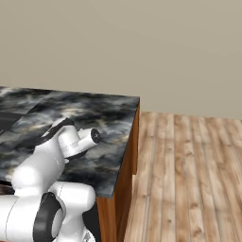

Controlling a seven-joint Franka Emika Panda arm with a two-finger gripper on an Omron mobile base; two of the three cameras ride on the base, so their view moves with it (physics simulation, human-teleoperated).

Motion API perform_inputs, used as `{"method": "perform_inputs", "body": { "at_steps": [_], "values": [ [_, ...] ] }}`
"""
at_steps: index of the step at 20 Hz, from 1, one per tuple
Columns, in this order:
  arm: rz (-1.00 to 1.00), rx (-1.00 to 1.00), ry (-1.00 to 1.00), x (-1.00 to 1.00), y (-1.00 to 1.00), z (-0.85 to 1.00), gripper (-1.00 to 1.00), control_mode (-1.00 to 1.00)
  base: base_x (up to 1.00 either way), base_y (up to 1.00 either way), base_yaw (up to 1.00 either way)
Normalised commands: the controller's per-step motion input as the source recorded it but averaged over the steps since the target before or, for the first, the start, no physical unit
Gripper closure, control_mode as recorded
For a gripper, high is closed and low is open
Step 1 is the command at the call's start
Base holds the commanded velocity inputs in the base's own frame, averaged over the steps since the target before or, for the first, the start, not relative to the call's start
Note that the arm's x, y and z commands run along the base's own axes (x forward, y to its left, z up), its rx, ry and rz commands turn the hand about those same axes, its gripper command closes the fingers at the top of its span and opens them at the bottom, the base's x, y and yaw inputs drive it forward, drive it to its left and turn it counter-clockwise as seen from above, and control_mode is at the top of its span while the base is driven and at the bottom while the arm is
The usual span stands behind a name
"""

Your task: Pick the milk, bottled water from the counter and place them in the open cabinet.

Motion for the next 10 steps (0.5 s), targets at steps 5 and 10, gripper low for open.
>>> {"method": "perform_inputs", "body": {
  "at_steps": [5,10],
  "values": [
    [-0.11,0.0,0.0,-0.19,0.0,-0.16,-1.0,-1.0,0.0,0.0,0.0],
    [-0.08,0.0,0.04,-0.01,0.0,-0.42,-1.0,-1.0,0.0,0.0,0.0]
  ]
}}
